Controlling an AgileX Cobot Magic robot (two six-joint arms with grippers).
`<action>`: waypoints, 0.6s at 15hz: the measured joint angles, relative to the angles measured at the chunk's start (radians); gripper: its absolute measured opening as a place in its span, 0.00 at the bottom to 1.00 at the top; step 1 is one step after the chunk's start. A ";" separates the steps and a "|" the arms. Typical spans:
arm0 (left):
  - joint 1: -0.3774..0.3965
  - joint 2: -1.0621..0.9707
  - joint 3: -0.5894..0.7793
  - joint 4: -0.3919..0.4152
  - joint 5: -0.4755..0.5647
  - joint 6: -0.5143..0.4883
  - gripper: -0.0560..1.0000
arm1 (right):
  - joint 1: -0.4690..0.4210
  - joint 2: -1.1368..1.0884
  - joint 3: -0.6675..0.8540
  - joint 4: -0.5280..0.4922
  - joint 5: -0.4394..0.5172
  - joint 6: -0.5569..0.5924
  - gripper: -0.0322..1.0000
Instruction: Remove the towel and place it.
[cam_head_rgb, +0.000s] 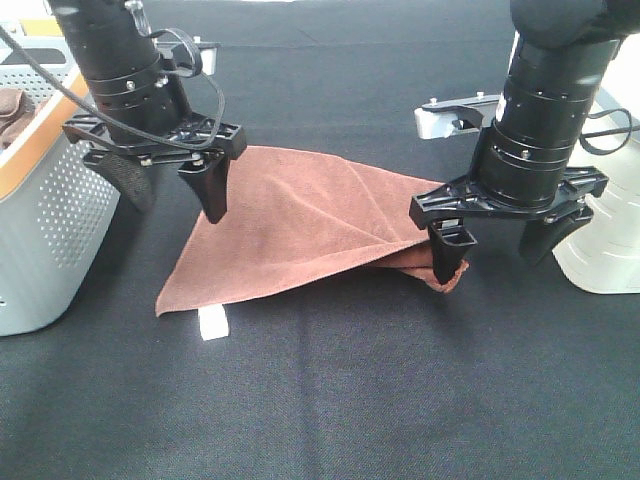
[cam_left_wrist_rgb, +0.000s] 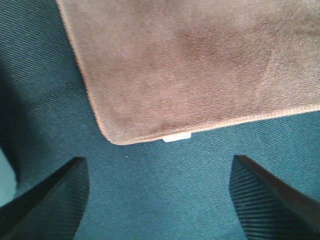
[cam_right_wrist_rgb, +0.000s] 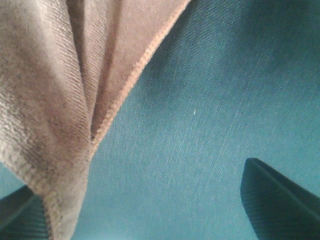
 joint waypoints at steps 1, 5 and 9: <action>0.000 0.000 0.000 -0.003 0.000 0.000 0.75 | 0.000 -0.005 0.001 0.000 -0.008 -0.003 0.83; 0.000 0.000 0.000 0.000 0.002 0.000 0.75 | -0.001 -0.010 -0.010 0.101 -0.026 -0.079 0.83; 0.000 0.000 0.000 0.007 0.002 0.002 0.75 | -0.002 -0.007 -0.013 0.355 -0.126 -0.241 0.83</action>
